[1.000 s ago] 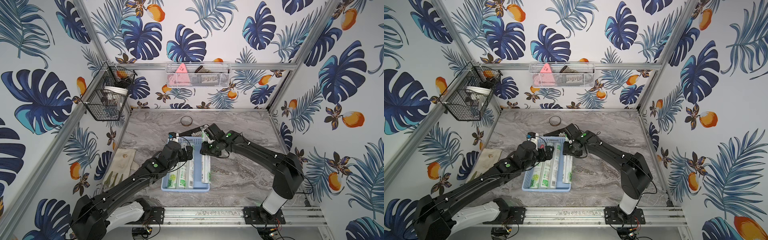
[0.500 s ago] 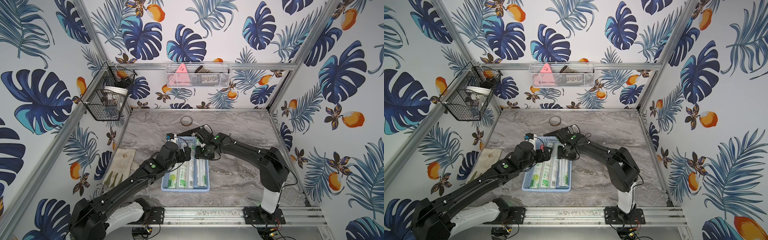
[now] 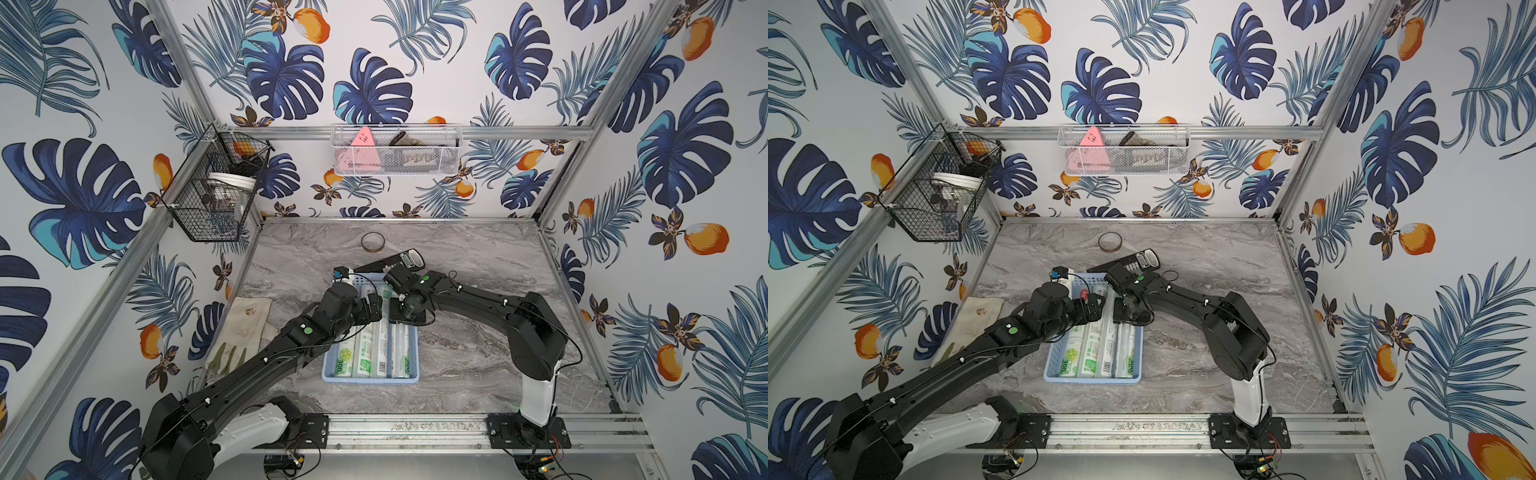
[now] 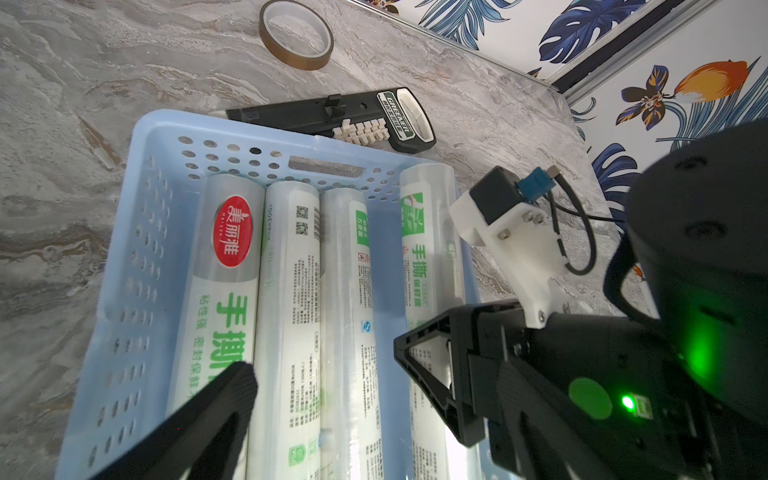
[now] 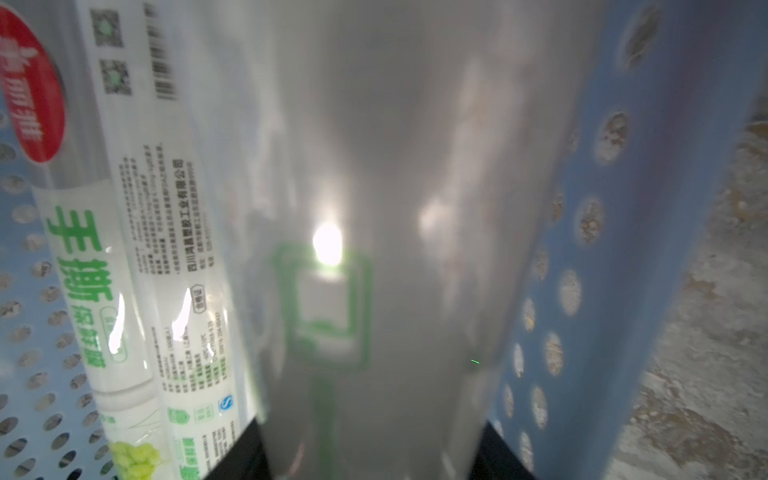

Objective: Put the plastic wrap into the basket
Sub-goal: Place the plastic wrap in the basket.

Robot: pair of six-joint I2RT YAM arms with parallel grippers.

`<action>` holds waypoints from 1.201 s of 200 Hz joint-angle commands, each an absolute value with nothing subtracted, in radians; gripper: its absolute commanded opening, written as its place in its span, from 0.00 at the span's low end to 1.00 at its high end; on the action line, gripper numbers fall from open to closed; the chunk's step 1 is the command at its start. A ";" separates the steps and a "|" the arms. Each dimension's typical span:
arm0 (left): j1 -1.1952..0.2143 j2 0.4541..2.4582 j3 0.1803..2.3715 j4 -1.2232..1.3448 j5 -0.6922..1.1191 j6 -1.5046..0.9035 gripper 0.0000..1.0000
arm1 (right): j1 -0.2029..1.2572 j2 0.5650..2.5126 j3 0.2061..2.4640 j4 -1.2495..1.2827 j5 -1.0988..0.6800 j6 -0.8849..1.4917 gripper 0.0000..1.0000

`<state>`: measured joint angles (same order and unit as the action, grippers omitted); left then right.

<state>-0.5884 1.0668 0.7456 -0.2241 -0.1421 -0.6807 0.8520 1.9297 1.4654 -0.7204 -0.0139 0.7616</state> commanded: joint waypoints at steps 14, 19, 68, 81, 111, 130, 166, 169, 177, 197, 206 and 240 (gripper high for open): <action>-0.587 1.065 0.744 -0.212 -0.134 -0.689 0.99 | 0.854 1.931 1.456 -0.722 0.011 0.809 0.41; -0.587 1.065 0.744 -0.212 -0.132 -0.689 0.99 | 0.854 1.938 1.456 -0.722 0.006 0.808 0.41; -0.587 1.062 0.736 -0.210 -0.133 -0.692 0.99 | 0.856 1.981 1.478 -0.751 0.015 0.790 0.43; -0.588 1.062 0.734 -0.209 -0.132 -0.693 0.99 | 0.856 1.996 1.483 -0.754 0.012 0.787 0.43; -0.587 1.061 0.734 -0.208 -0.130 -0.695 0.99 | 0.856 2.024 1.493 -0.760 0.027 0.787 0.45; -0.587 1.060 0.734 -0.208 -0.130 -0.693 0.99 | 0.857 2.029 1.500 -0.763 0.029 0.782 0.46; -0.587 1.061 0.732 -0.207 -0.129 -0.695 0.99 | 0.859 2.028 1.511 -0.770 0.030 0.779 0.51; -0.586 1.063 0.733 -0.207 -0.129 -0.695 0.99 | 0.859 2.029 1.512 -0.770 0.031 0.778 0.52; -0.586 1.062 0.733 -0.206 -0.127 -0.695 0.99 | 0.861 2.055 1.516 -0.774 0.031 0.778 0.53; -0.588 1.063 0.733 -0.206 -0.127 -0.696 0.99 | 0.864 2.056 1.524 -0.781 0.035 0.777 0.55; -0.587 1.063 0.733 -0.206 -0.127 -0.696 0.99 | 0.864 2.054 1.526 -0.782 0.036 0.777 0.56; -0.587 1.063 0.735 -0.206 -0.126 -0.695 0.99 | 0.867 2.048 1.536 -0.785 0.033 0.780 0.57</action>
